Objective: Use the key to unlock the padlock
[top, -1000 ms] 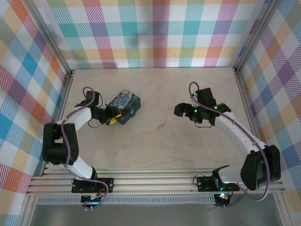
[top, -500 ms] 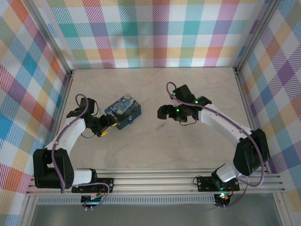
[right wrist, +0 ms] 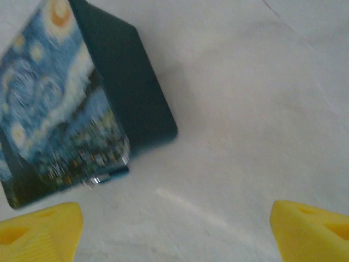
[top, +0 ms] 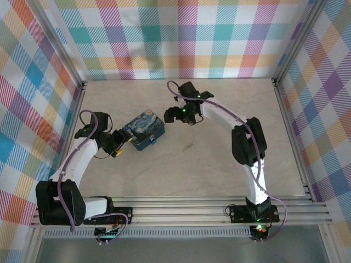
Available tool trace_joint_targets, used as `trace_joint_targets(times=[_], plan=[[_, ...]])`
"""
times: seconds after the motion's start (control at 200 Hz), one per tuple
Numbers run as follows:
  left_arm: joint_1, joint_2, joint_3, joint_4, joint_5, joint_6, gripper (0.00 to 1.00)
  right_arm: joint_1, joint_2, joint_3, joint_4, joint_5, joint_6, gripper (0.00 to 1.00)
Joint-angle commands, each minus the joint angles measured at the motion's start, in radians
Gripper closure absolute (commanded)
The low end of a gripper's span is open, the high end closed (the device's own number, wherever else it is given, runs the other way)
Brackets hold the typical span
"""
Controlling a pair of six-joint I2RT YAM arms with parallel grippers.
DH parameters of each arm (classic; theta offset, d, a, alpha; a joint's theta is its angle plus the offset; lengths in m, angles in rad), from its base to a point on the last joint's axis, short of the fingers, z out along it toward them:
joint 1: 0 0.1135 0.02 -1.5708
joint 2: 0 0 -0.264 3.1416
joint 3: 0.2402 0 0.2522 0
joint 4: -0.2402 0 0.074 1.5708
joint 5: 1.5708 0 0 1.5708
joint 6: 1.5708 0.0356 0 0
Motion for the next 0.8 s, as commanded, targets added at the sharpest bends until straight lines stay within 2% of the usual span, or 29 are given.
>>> trace_joint_targets(times=[0.0, 0.3, 0.485, 0.6, 0.795], plan=[[-0.005, 0.026, 0.060, -0.047, -0.018, -0.007, 0.32, 0.012, 0.060, 0.098, 0.012, -0.120, -0.015, 0.13], [0.010, 0.139, 0.018, 0.065, -0.015, -0.013, 0.36, 0.022, 0.287, 0.388, -0.110, -0.171, -0.100, 0.25], [0.010, 0.183, 0.028, 0.114, -0.005, -0.032, 0.37, 0.022, 0.342, 0.471, -0.156, -0.191, -0.164, 0.47], [0.011, 0.212, 0.027, 0.139, -0.014, -0.027, 0.37, 0.022, 0.382, 0.537, -0.203, -0.203, -0.175, 0.48], [0.009, 0.282, 0.056, 0.178, -0.014, -0.040, 0.41, 0.025, 0.391, 0.516, -0.170, -0.272, -0.144, 0.53]])
